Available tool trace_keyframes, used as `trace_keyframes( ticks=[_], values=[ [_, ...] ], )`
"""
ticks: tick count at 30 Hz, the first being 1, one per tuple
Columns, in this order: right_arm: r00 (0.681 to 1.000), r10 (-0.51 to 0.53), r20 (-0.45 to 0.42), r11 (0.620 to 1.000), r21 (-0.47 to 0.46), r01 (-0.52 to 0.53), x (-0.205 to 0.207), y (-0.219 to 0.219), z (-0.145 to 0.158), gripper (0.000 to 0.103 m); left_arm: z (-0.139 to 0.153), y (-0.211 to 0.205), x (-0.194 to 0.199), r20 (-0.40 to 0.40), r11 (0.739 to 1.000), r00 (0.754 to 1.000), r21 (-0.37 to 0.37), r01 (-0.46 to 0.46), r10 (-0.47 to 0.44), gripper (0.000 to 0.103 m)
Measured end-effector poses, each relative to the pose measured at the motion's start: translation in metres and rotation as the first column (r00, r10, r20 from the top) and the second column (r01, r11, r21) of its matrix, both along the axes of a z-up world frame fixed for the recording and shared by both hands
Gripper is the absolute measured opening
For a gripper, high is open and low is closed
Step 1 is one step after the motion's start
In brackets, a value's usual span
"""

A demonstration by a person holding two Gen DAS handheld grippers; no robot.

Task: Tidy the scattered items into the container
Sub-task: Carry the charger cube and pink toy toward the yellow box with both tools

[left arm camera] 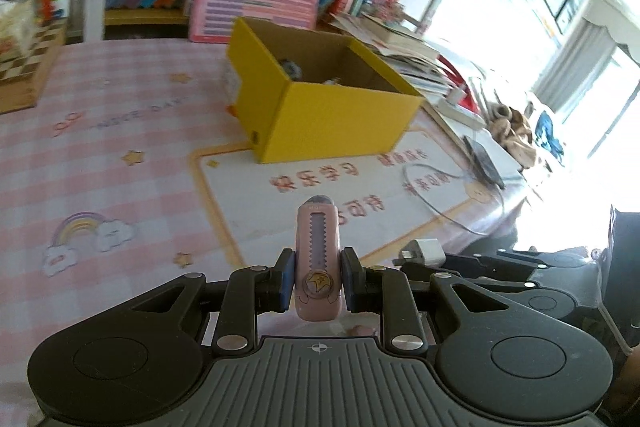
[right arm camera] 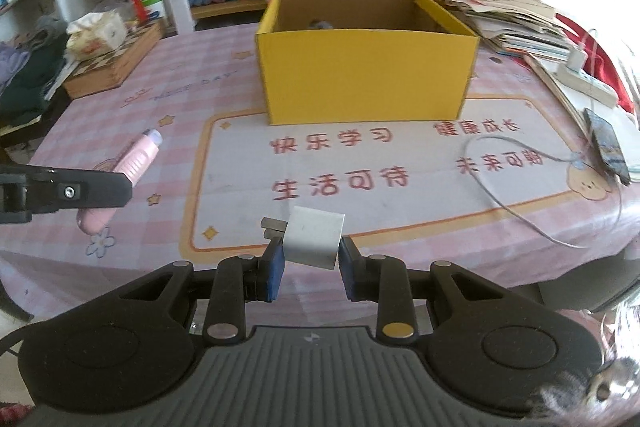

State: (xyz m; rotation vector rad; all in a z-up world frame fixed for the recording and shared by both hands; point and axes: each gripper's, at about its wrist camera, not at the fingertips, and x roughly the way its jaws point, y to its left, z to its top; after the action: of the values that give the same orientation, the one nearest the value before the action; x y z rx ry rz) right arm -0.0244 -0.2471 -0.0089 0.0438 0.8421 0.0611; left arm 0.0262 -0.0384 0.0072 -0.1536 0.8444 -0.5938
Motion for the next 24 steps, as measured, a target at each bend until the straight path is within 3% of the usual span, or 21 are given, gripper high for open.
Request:
trace_keyframes(
  ticks=[11,24],
  values=[
    [0.998,-0.064,-0.007,0.998,0.016,0.064,0.003,-0.032,-0.002,0.027,0.002,-0.038,0.012,0.000,0.998,0.998,0.005,0.062,-0.062,0.023],
    [0.997,-0.068,-0.026,0.998,0.004,0.068,0.022,-0.057,-0.007,0.027,-0.005,-0.071,0.033,-0.032,0.995,0.995,0.005,0.098,-0.098,0.023]
  ],
)
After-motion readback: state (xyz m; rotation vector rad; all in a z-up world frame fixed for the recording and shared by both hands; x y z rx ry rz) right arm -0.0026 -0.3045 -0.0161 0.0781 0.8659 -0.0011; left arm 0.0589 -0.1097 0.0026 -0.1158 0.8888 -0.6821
